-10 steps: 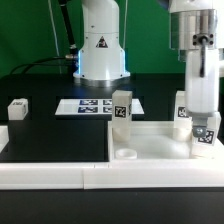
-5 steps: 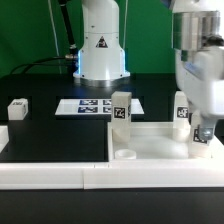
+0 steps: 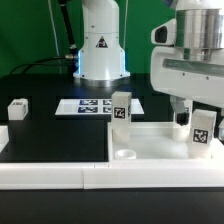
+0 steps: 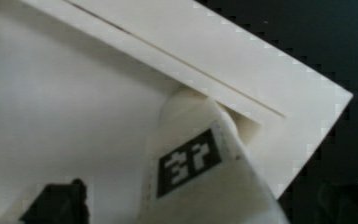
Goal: Assemble square table
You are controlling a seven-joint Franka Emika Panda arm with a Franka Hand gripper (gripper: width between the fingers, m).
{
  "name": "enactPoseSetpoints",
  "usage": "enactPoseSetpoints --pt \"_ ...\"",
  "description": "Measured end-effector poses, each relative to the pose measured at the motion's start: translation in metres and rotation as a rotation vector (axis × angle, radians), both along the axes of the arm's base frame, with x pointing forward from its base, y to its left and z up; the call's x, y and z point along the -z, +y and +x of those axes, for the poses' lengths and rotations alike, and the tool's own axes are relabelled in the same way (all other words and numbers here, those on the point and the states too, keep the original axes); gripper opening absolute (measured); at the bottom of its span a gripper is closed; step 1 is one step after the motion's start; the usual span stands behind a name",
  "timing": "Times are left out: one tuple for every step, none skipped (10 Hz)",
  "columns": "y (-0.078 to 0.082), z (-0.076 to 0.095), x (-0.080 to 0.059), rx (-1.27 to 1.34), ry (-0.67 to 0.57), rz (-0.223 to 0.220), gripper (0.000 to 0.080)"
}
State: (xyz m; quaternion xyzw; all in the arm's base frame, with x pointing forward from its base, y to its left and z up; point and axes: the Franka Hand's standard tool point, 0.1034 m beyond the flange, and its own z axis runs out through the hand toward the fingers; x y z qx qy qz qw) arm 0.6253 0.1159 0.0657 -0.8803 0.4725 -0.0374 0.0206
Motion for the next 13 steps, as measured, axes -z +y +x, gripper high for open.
enactPoseSetpoints --pt "0.001 0.002 0.0 -0.229 -0.009 -0.035 0.0648" --pt "0.008 0.004 0.001 -0.465 -0.01 -0.096 0.0648" --pt "0.006 0.004 0.001 -0.504 -0.008 -0.099 0.0648" --pt "0.004 0.004 0.001 -0.501 -0.008 -0.099 0.0648" --pt "0.005 0.004 0.001 -0.47 -0.009 -0.096 0.0516" --pt "0.005 0.004 0.001 -0.443 -0.01 -0.092 0.0377" --pt "0.006 0.004 0.001 -0.362 -0.012 -0.083 0.0377" --pt "0.006 0.004 0.002 -0.27 -0.014 -0.073 0.0288" --pt "0.006 0.004 0.002 -0.24 -0.015 -0.071 0.0288" --pt "0.005 0.004 0.002 -0.142 -0.017 -0.06 0.0288" --pt "0.0 0.004 0.002 -0.017 -0.012 -0.02 0.0288" --pt "-0.004 0.004 0.003 0.192 -0.004 0.045 0.0288" --pt "-0.003 0.003 0.003 0.366 -0.005 0.102 0.0288"
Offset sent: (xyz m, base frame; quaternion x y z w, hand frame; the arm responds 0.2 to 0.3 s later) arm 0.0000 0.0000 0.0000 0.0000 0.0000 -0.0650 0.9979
